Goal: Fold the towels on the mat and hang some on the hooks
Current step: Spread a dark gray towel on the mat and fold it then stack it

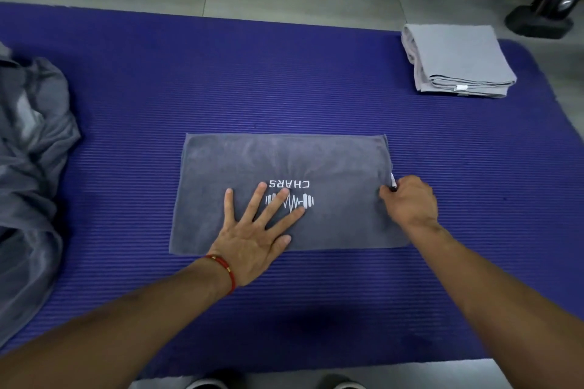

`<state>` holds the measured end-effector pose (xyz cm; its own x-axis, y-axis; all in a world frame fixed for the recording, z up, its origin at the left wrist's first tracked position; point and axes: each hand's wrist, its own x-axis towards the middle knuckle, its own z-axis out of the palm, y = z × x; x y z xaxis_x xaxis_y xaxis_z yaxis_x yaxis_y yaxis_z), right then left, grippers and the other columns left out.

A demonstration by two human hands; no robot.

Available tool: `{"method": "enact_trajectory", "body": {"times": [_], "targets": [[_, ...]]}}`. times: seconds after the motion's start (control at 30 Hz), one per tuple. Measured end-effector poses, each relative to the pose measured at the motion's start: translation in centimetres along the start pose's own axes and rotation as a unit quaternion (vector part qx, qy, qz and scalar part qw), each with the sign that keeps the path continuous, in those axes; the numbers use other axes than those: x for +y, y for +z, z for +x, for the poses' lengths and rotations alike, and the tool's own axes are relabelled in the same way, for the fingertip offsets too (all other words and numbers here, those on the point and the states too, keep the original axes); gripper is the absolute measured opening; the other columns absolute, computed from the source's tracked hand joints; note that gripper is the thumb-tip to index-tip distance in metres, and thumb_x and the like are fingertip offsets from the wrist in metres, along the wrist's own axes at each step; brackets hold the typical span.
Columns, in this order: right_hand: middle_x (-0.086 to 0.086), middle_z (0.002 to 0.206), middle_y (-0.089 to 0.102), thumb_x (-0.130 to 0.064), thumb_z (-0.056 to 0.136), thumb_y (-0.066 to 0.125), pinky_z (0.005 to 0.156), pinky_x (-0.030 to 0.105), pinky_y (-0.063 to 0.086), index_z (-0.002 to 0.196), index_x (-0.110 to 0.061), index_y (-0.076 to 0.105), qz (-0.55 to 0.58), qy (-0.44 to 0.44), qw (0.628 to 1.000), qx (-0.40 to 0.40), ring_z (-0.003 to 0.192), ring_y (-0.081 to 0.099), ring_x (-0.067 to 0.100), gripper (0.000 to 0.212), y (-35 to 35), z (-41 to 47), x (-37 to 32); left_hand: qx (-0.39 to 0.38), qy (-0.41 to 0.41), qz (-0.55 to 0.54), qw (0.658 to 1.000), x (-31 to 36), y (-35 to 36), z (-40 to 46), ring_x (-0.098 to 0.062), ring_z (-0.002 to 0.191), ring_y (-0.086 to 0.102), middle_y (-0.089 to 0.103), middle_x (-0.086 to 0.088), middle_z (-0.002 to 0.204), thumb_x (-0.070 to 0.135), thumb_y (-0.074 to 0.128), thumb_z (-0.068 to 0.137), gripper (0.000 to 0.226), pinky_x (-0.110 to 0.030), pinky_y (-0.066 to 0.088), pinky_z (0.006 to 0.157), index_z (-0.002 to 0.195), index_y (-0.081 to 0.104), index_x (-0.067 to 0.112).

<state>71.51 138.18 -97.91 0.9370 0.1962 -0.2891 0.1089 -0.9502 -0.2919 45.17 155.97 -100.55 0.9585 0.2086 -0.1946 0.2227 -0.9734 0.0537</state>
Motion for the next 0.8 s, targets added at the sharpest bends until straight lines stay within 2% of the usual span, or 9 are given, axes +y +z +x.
{"method": "enact_trajectory", "body": {"times": [0.1, 0.2, 0.27, 0.4, 0.5, 0.6, 0.67, 0.73, 0.8], "targets": [[0.005, 0.074, 0.062, -0.036, 0.086, 0.072, 0.064, 0.033, 0.044, 0.079, -0.010, 0.061, 0.034, -0.012, 0.999, 0.005, 0.074, 0.062, 0.031, 0.029, -1.1, -0.8, -0.6, 0.000, -0.004, -0.007, 1.000, 0.1, -0.2, 0.0, -0.034, 0.152, -0.021, -0.019, 0.004, 0.167, 0.055, 0.004, 0.104, 0.056, -0.078, -0.001, 0.109, 0.154, -0.021, 0.046], [0.003, 0.075, 0.071, -0.030, 0.086, 0.074, 0.065, 0.032, 0.054, 0.077, -0.012, 0.072, 0.138, 0.004, 0.990, -0.029, 0.074, 0.068, 0.022, 0.020, -2.2, -1.2, -0.4, -0.014, -0.003, -0.010, 1.000, 0.1, -0.4, 0.1, -0.033, 0.151, -0.025, -0.022, 0.005, 0.166, 0.056, 0.001, 0.103, 0.056, -0.078, -0.005, 0.109, 0.152, -0.024, 0.047], [0.003, 0.085, 0.077, -0.032, 0.088, 0.077, 0.072, 0.033, 0.057, 0.084, -0.013, 0.077, 0.249, 0.037, 0.963, -0.092, 0.080, 0.072, 0.019, 0.019, -3.0, -1.2, -0.1, -0.025, -0.002, -0.010, 1.000, 0.0, -0.7, 0.1, -0.032, 0.150, -0.028, -0.025, 0.006, 0.166, 0.057, -0.003, 0.101, 0.056, -0.078, -0.007, 0.109, 0.150, -0.027, 0.048], [0.009, 0.090, 0.070, -0.013, 0.099, 0.065, 0.060, 0.028, 0.056, 0.102, -0.006, 0.071, 0.394, 0.023, 0.899, -0.189, 0.068, 0.064, 0.015, 0.010, -4.3, -1.0, 0.4, -0.055, -0.010, 0.004, 0.998, 0.6, -2.1, 0.6, -0.037, 0.153, -0.016, -0.015, 0.002, 0.168, 0.056, 0.008, 0.103, 0.058, -0.080, 0.000, 0.110, 0.154, -0.018, 0.046], [0.010, 0.090, 0.068, -0.009, 0.095, 0.070, 0.060, 0.027, 0.059, 0.112, -0.006, 0.065, 0.354, -0.032, 0.919, -0.173, 0.070, 0.066, 0.014, 0.018, -4.4, -1.0, 0.0, -0.074, -0.031, -0.031, 0.996, 1.4, -4.3, 1.8, -0.040, 0.153, 0.000, 0.002, 0.000, 0.168, 0.047, 0.033, 0.103, 0.059, -0.074, 0.014, 0.112, 0.156, 0.010, 0.044], [0.004, 0.084, 0.071, -0.042, 0.084, 0.077, 0.071, 0.042, 0.063, 0.099, -0.013, 0.070, 0.246, -0.013, 0.958, -0.144, 0.073, 0.069, 0.019, 0.033, -3.1, -0.2, -0.5, -0.094, -0.040, -0.056, 0.993, 1.7, -5.6, 2.3, -0.041, 0.151, 0.003, 0.006, 0.001, 0.166, 0.039, 0.041, 0.101, 0.060, -0.072, 0.018, 0.112, 0.155, 0.016, 0.044], [0.004, 0.085, 0.072, -0.056, 0.076, 0.075, 0.068, 0.037, 0.059, 0.102, -0.011, 0.068, 0.204, 0.025, 0.975, -0.083, 0.075, 0.069, 0.020, 0.052, -2.6, 0.2, -0.4, -0.108, -0.031, -0.050, 0.992, 1.5, -5.4, 2.0, -0.041, 0.152, -0.002, 0.001, 0.000, 0.167, 0.035, 0.043, 0.101, 0.065, -0.072, 0.016, 0.114, 0.156, 0.011, 0.043], [0.006, 0.089, 0.072, -0.052, 0.080, 0.076, 0.064, 0.032, 0.054, 0.099, -0.010, 0.068, 0.188, 0.038, 0.980, -0.059, 0.078, 0.069, 0.022, 0.047, -2.6, 0.4, 0.0, -0.121, -0.025, -0.059, 0.991, 1.1, -5.2, 1.8, -0.038, 0.153, -0.007, -0.003, 0.002, 0.168, 0.034, 0.043, 0.102, 0.067, -0.072, 0.013, 0.115, 0.158, 0.007, 0.044], [0.007, 0.088, 0.075, -0.040, 0.087, 0.076, 0.072, 0.040, 0.060, 0.084, -0.013, 0.071, 0.207, 0.033, 0.975, -0.072, 0.080, 0.071, 0.025, 0.028, -2.5, 0.4, 0.5, -0.126, -0.023, -0.070, 0.989, 0.8, -5.1, 1.8, -0.036, 0.154, -0.007, -0.003, 0.004, 0.169, 0.034, 0.042, 0.102, 0.067, -0.071, 0.012, 0.116, 0.158, 0.007, 0.045]]}}
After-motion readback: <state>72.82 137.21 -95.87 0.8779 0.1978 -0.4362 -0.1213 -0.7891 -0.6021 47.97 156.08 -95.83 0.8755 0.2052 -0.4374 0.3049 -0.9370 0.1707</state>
